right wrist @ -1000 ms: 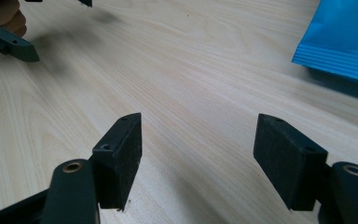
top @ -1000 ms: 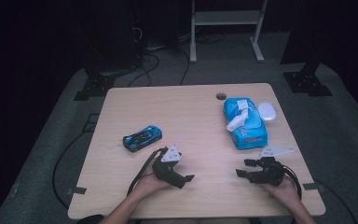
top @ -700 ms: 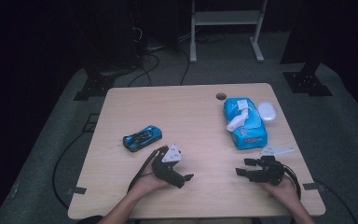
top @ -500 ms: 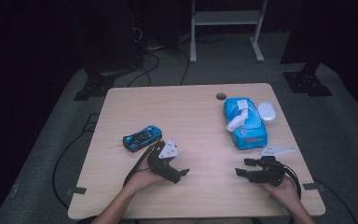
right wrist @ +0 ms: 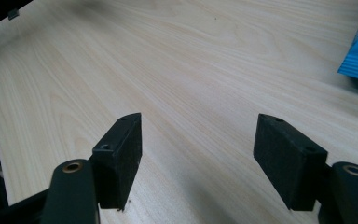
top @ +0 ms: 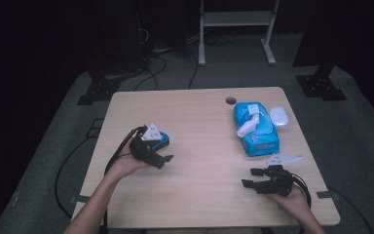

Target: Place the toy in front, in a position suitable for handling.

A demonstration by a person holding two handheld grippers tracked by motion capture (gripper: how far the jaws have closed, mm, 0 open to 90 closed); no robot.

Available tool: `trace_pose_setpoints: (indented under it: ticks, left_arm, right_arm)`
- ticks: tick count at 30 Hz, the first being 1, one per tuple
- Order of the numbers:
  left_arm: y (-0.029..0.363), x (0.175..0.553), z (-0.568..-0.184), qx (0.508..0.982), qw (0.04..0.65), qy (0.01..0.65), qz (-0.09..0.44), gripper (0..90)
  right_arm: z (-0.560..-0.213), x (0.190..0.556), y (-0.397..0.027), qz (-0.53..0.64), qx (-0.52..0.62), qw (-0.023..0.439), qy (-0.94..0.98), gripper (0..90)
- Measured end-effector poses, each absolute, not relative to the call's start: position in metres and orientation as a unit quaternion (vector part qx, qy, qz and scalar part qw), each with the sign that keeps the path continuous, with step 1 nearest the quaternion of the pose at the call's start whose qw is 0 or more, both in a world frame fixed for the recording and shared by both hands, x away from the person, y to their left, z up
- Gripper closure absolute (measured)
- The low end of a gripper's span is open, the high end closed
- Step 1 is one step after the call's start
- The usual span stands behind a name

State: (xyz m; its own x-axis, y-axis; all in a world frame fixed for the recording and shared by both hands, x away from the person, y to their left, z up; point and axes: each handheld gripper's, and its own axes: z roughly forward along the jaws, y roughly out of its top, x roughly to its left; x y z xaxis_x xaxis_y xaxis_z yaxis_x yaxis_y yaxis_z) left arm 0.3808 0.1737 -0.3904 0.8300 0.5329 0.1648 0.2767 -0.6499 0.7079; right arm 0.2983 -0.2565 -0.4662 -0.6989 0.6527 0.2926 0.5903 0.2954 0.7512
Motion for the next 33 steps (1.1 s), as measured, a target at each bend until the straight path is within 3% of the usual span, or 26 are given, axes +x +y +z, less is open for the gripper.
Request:
trace_pose_setpoints:
  ticks: [12,24,33]
  left_arm:
    - [0.196,0.412,-0.384,0.902,0.3,0.236,0.202,2.6]
    - [0.212,0.448,-0.425,0.918,0.254,0.271,0.139,2.6]
    - [0.214,0.458,-0.439,0.921,0.23,0.285,0.13,4.2]
  right_arm:
    - [-0.466,0.299,-0.256,0.451,0.381,0.031,0.807,31.9]
    - [-0.467,0.299,-0.256,0.448,0.374,0.027,0.811,32.2]
    - [-0.467,0.299,-0.257,0.448,0.374,0.025,0.811,32.3]
